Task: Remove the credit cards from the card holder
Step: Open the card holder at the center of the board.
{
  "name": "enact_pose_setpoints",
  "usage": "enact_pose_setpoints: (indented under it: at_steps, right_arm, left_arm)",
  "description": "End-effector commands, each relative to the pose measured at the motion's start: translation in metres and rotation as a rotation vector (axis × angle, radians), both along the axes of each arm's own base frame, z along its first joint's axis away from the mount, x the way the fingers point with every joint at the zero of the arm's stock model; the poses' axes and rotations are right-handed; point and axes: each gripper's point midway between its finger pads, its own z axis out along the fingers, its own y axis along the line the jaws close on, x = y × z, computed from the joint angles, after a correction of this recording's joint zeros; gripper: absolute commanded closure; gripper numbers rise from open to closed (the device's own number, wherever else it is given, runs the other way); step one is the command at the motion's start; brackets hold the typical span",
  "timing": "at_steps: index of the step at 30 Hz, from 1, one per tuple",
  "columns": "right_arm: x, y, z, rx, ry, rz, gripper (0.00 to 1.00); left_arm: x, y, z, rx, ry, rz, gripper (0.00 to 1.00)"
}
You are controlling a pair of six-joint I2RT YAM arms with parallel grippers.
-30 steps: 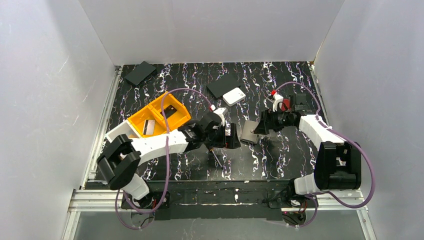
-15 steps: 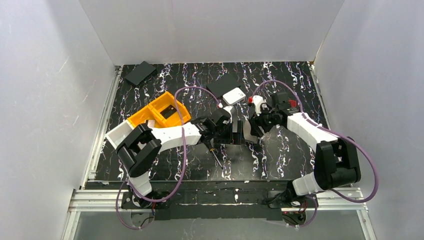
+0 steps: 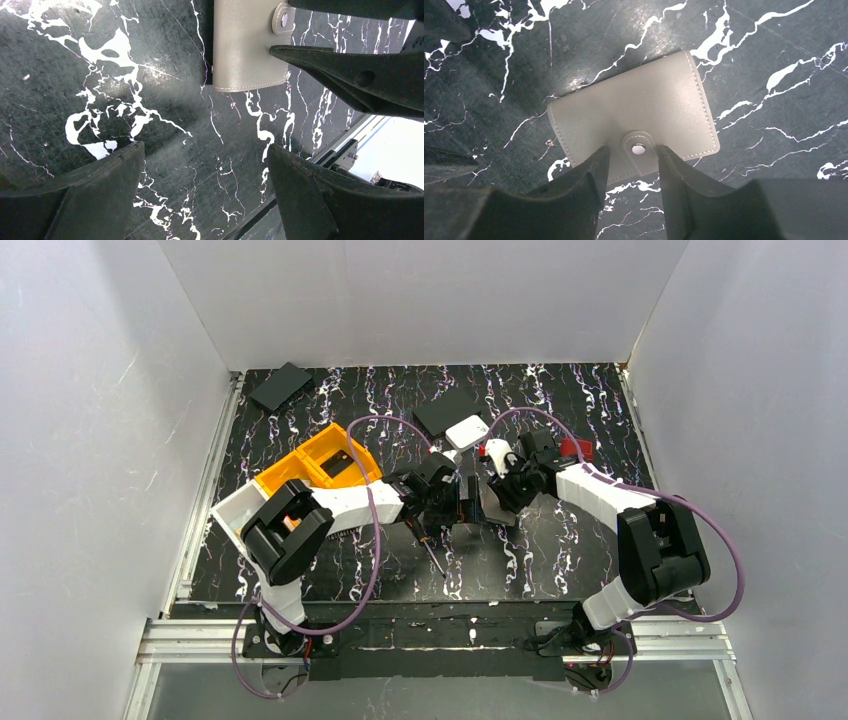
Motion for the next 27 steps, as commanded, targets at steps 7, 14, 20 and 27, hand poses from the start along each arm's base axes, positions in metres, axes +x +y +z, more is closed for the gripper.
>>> enact_pose_setpoints:
  at_steps: [7, 14, 20, 27]
  right_arm:
    - [0.017, -0.001, -0.005, -0.020, -0.024, -0.038, 0.75]
    - [0.000, 0.008, 0.012, 0.135, 0.040, 0.007, 0.99]
    - [-0.013, 0.005, 0.056, 0.354, 0.015, 0.056, 0.99]
    - [-0.013, -0.004, 0.062, 0.403, 0.026, 0.016, 0.99]
  left_arm:
    - [0.017, -0.016, 0.001, -0.040, 0.014, 0.001, 0.12]
    - [0.030, -0.017, -0.013, -0.059, 0.072, 0.042, 0.14]
    - [0.028, -0.017, 0.000, -0.089, 0.044, 0.017, 0.19]
    - [0.027, -0.007, 0.027, -0.019, -0.088, -0.008, 0.17]
